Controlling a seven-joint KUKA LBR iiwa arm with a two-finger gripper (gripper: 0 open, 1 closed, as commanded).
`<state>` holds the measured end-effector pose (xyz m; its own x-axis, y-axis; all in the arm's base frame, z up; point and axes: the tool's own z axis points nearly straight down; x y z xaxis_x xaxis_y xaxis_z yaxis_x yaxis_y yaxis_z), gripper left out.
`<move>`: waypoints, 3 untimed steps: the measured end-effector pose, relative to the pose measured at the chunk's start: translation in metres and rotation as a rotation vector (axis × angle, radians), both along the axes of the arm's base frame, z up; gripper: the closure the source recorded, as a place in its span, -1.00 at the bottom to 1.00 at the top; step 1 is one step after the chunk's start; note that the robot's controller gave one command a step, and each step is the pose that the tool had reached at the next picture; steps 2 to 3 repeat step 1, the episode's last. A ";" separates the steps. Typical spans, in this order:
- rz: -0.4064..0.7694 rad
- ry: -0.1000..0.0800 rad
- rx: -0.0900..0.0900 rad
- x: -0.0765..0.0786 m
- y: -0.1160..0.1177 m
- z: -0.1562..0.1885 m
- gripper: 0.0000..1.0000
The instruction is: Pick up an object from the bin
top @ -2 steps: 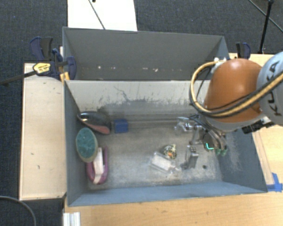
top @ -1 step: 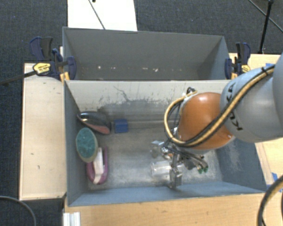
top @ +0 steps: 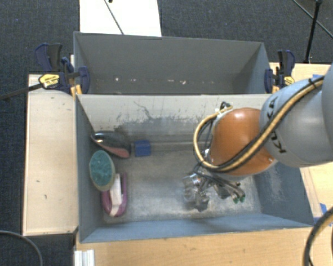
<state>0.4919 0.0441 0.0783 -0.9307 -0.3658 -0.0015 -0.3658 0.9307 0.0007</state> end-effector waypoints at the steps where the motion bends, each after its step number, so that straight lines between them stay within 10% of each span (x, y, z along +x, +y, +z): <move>1: -0.012 -0.011 -0.001 0.024 -0.017 0.129 1.00; 3: -0.012 -0.011 -0.001 0.024 -0.017 0.129 1.00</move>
Offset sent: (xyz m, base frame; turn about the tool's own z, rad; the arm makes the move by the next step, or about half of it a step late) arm 0.0207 -0.0168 0.1241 0.0080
